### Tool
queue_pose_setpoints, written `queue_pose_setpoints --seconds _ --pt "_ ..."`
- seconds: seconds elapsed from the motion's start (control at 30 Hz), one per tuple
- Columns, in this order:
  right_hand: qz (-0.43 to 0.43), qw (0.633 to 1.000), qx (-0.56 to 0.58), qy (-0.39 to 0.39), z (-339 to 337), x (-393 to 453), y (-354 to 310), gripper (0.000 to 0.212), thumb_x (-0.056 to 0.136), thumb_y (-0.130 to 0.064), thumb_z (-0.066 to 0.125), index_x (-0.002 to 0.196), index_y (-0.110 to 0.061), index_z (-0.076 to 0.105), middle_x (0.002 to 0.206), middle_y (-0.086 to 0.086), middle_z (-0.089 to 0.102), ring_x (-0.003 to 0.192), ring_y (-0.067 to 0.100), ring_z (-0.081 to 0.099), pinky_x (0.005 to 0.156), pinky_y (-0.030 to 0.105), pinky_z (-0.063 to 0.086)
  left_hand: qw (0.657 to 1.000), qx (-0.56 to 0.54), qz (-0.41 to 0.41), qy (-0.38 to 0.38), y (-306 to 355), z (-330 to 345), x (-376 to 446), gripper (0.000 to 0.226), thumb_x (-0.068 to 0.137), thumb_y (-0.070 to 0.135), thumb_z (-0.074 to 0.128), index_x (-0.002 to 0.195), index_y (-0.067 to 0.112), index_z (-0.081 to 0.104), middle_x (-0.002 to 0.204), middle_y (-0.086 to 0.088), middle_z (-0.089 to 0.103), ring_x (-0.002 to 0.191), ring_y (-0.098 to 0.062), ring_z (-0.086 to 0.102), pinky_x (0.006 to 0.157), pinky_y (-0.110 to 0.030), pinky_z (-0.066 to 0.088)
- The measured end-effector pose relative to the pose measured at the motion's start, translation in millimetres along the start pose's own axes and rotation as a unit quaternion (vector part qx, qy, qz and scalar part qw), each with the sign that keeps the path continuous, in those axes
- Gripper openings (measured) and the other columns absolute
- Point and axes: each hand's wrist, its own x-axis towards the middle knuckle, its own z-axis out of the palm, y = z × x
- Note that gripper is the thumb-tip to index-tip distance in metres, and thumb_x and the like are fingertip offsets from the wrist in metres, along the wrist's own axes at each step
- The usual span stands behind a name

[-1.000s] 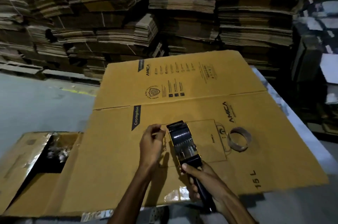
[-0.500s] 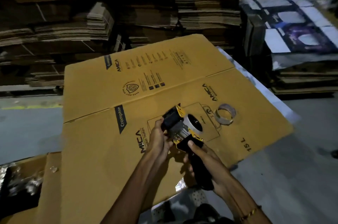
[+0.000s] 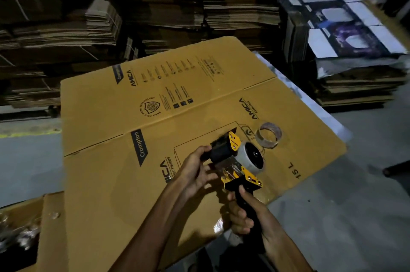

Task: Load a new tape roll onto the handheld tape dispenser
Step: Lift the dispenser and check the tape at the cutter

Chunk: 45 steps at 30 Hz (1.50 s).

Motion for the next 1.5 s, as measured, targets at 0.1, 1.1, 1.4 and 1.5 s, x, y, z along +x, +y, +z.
queue_pose_setpoints --seconds 0.1,1.1,1.4,1.5 --pt "-0.010 1.000 -0.011 0.020 -7.4 -2.9 -9.5 0.060 0.055 -0.025 0.098 0.090 0.001 0.057 0.049 0.007 0.043 0.030 0.011 0.038 0.031 0.020 0.035 0.983 0.158 0.048 0.080 16.5 3.0 10.8 0.018 0.100 0.016 0.052 0.111 0.011 0.065 0.119 -0.016 0.064 0.105 -0.029 0.063 0.091 -0.044 0.054" --pt "-0.104 0.838 -0.453 0.285 -90.9 -46.5 -59.5 0.029 0.091 -0.004 0.067 0.063 -0.004 0.060 0.050 0.009 0.059 0.043 0.021 0.052 0.050 0.032 0.044 0.927 0.368 -0.046 -0.054 0.4 64.6 70.2 0.078 0.096 0.069 0.029 0.085 0.006 0.075 0.124 0.001 0.069 0.120 -0.020 0.056 0.102 -0.037 0.037" --pt "-0.147 0.673 -0.602 0.403 -159.5 -59.6 22.6 0.018 0.082 -0.021 0.066 0.067 -0.012 0.061 0.059 0.006 0.063 0.055 0.028 0.060 0.053 0.047 0.052 0.919 0.361 -0.061 -0.148 -63.8 30.5 60.3 0.080 0.099 0.065 0.016 0.086 0.015 0.077 0.118 0.009 0.072 0.112 -0.012 0.064 0.112 -0.040 0.030" --pt "-0.195 0.649 -0.609 0.413 -167.0 -69.7 41.5 0.031 0.090 -0.009 0.061 0.063 -0.023 0.052 0.053 -0.001 0.056 0.048 0.016 0.048 0.046 0.034 0.042 0.912 0.372 -0.067 -0.159 -80.1 16.1 58.0 0.081 0.097 0.068 0.013 0.094 0.018 0.077 0.120 0.006 0.071 0.121 -0.011 0.060 0.118 -0.048 0.019"
